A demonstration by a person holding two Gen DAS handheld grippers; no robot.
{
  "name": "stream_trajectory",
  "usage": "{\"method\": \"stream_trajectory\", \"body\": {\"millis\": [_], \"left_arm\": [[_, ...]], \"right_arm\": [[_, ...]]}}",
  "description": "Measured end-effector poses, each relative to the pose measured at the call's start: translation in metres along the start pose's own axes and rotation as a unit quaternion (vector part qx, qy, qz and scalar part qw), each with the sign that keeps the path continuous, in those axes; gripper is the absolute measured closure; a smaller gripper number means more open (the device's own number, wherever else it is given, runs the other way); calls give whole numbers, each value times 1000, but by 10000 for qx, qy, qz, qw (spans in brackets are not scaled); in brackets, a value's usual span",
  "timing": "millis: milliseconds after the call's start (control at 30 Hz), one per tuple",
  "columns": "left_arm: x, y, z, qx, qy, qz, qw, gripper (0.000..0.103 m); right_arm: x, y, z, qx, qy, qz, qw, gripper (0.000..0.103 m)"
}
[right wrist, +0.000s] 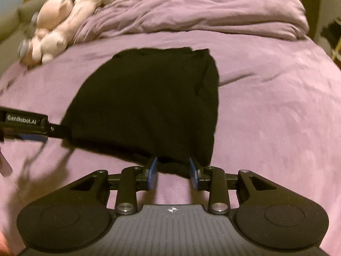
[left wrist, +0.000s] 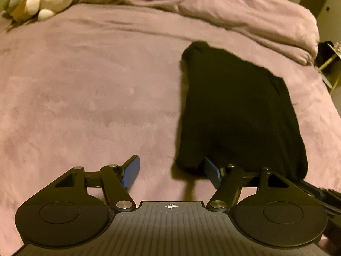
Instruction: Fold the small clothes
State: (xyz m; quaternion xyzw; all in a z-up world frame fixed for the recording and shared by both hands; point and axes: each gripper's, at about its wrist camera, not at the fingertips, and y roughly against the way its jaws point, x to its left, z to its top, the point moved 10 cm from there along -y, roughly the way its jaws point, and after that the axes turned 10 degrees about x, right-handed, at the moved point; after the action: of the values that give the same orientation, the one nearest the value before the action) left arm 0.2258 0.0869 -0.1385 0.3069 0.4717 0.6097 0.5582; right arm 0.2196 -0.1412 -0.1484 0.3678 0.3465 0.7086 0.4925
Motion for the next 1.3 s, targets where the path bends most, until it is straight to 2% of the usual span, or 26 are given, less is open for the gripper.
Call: {"method": "stream_trajectory", "body": {"millis": [33, 100, 133, 167, 233, 267, 333, 433, 533, 667, 733, 767, 833, 933, 1067, 1200, 1267, 1300], "left_arm": [[0, 2, 2, -14, -54, -57, 10000, 31], [4, 8, 2, -36, 137, -297, 9995, 31], [6, 9, 0, 34, 326, -562, 9979, 32], [8, 10, -2, 158, 622, -981, 9931, 33], [8, 9, -5, 361, 1278, -1855, 9736, 33], [7, 7, -7, 472, 1586, -2292, 9592, 33], [7, 1, -7, 542, 1976, -2660, 9420, 34], [6, -8, -7, 505, 2169, -2704, 9366, 36], [1, -14, -6, 550, 2406, -3017, 9209, 36], [6, -24, -1, 464, 2750, -3048, 9107, 41], [8, -26, 0, 440, 2927, -3206, 8998, 46], [9, -26, 1, 436, 2986, -3229, 8971, 49], [9, -25, 3, 392, 2978, -3290, 8953, 51], [10, -19, 7, 294, 2924, -3392, 8936, 52], [14, -21, 9, 279, 3048, -3471, 8865, 55], [15, -23, 7, 267, 3095, -3525, 8827, 56], [17, -23, 8, 274, 3085, -3535, 8827, 58], [18, -23, 8, 275, 3091, -3560, 8815, 58]], "right_arm": [[-5, 3, -1, -35, -193, 68, 9998, 71], [-14, 11, -1, -168, -515, 188, 9984, 71], [-21, 15, -2, -205, -706, 260, 9970, 70], [-26, 18, -3, -232, -857, 338, 9955, 70], [-35, 23, -4, -292, -1123, 520, 9919, 67], [-39, 24, -4, -287, -1245, 594, 9900, 66], [-43, 23, -4, -293, -1418, 710, 9869, 66], [-41, 21, -3, -293, -1591, 922, 9825, 66], [-38, 19, -3, -276, -1636, 1089, 9801, 64], [-35, 12, -3, -222, -1702, 1141, 9785, 63], [-37, 11, -3, -212, -1953, 1354, 9711, 63], [-38, 10, -3, -226, -2116, 1485, 9658, 63], [-43, 8, -5, -216, -2400, 1662, 9562, 63], [-53, 6, -5, -263, -2681, 1707, 9478, 62], [-60, -2, -2, -227, -3037, 1858, 9342, 61], [-64, -13, 7, -247, -3090, 1714, 9352, 61], [-66, -18, 10, -220, -3128, 1733, 9336, 66], [-65, -19, 12, -238, -3120, 1762, 9333, 78]]}}
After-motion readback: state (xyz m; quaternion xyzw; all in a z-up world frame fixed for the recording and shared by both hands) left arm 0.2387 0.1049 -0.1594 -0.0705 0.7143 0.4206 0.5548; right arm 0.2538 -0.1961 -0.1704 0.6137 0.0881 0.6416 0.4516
